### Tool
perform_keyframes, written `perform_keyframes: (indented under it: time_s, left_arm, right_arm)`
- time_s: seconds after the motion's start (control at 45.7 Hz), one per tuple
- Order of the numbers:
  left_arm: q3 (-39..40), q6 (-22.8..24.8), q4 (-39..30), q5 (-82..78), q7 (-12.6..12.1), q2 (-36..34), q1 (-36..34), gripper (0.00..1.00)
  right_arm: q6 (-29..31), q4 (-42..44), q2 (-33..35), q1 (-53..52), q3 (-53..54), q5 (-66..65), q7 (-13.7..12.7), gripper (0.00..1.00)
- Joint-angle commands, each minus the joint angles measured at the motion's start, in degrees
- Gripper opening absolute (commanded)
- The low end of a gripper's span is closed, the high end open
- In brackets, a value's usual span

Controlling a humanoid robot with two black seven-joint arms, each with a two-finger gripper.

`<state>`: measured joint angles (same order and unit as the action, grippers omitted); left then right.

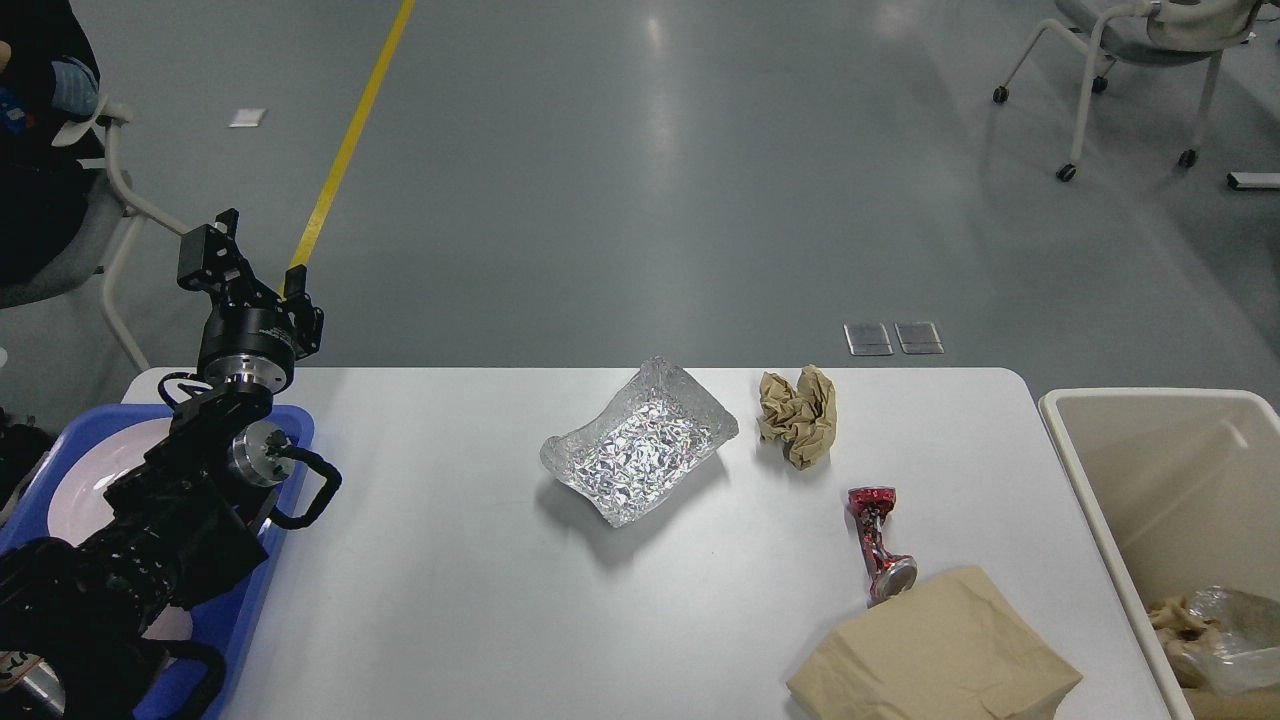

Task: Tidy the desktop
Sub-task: 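Raise the right gripper back above the table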

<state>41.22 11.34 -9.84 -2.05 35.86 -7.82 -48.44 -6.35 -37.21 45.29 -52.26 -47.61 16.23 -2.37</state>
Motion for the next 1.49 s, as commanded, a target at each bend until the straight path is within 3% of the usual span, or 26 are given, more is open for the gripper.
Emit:
perform_keyframes:
  time_s: [0.0, 0.197, 0.329, 0.526, 0.745, 1.008, 1.095, 1.249, 1.468]
  left_arm:
    - [0.0, 0.0, 0.0, -0.1, 0.0, 0.0, 0.0, 0.96]
    - [0.0, 0.0, 0.0, -0.1, 0.0, 0.0, 0.0, 0.96]
    - [0.0, 0.0, 0.0, -0.1, 0.0, 0.0, -0.1, 0.96]
    - [0.0, 0.0, 0.0, -0.1, 0.0, 0.0, -0.1, 0.96]
    - [0.0, 0.0, 0.0, -0.1, 0.0, 0.0, 0.0, 0.96]
    - [0.0, 0.0, 0.0, -0.1, 0.0, 0.0, 0.0, 0.96]
    - [0.0, 0.0, 0.0, -0.1, 0.0, 0.0, 0.0, 0.96]
    - [0.0, 0.0, 0.0, 0.0, 0.0, 0.0, -0.1, 0.96]
    - [0.0, 0.0, 0.0, -0.1, 0.0, 0.0, -0.1, 0.96]
  right_arm:
    - [0.0, 0.2, -2.7, -1.1, -0.2, -0.1, -0.1, 1.0]
    - [0.0, -0.4, -8.0, -11.8, -4.2, -0.1, -0.1, 1.0]
    - [1.2, -1.5, -16.3, -22.0, -12.9, -0.1, -0.1, 1.0]
    - [6.4, -10.6, -25.2, -37.3, -19.8, 0.0, -0.1, 1.0]
    - [20.9, -21.6, -29.6, -54.1, -20.0, 0.1, -0.1, 1.0]
    - [45.4, -27.9, -30.3, -70.9, -20.3, 0.1, -0.1, 1.0]
    - [49.4, -28.0, -30.2, -73.4, -20.3, -0.1, -0.1, 1.0]
    - [41.7, -24.7, -30.5, -64.2, -18.8, -0.5, -0.1, 1.0]
    - [17.9, -13.9, -37.5, -39.1, -18.1, -0.4, -0.2, 1.0]
